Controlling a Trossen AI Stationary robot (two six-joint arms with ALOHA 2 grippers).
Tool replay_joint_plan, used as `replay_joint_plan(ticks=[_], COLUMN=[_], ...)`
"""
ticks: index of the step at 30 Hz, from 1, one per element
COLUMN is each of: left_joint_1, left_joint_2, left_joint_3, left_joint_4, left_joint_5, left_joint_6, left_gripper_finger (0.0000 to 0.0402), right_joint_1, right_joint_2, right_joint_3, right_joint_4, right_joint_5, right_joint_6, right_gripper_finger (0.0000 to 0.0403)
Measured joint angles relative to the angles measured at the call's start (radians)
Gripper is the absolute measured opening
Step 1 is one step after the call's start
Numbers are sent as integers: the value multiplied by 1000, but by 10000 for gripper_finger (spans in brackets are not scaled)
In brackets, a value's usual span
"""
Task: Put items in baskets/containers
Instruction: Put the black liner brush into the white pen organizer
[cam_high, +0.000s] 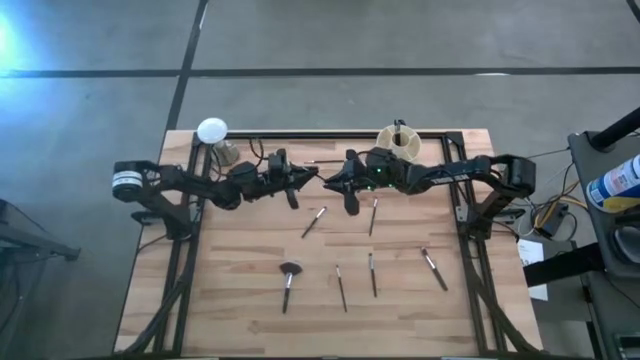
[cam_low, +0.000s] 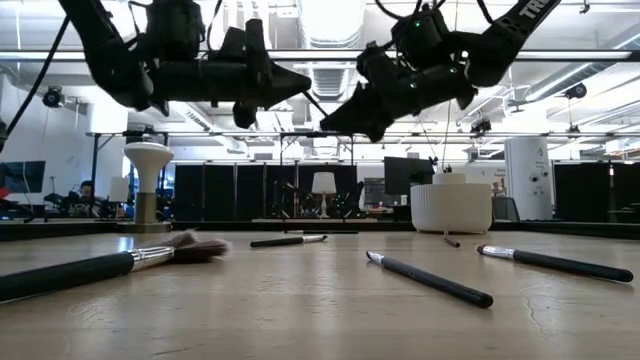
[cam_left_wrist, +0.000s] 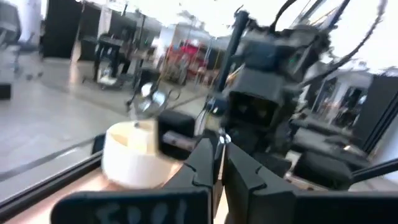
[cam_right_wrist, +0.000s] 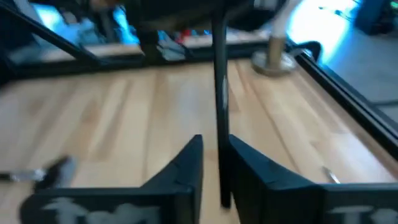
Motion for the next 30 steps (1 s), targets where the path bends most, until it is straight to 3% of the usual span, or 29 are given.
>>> replay_joint_plan(ticks=[8,13,22,30], left_joint_1=[44,45,44,51], left_joint_2=[-9,15,19,19], left_joint_3=[192,283,313,313], left_joint_4=[-459,-540,-570,-564], left_joint_5=[102,203,218,218], left_joint_6=[69,110,114,109], left_gripper_finger=[12,12,12,12], right_joint_1=[-6,-5,-3,-3], right_joint_2=[-124,-120,-110,-110], right_joint_3=[1,1,1,1], right_joint_4=[-158,-148,-69,-45], right_joint_5=[77,77,77,78], right_joint_6=[-35,10,27,29], right_gripper_finger=[147,152,117,27])
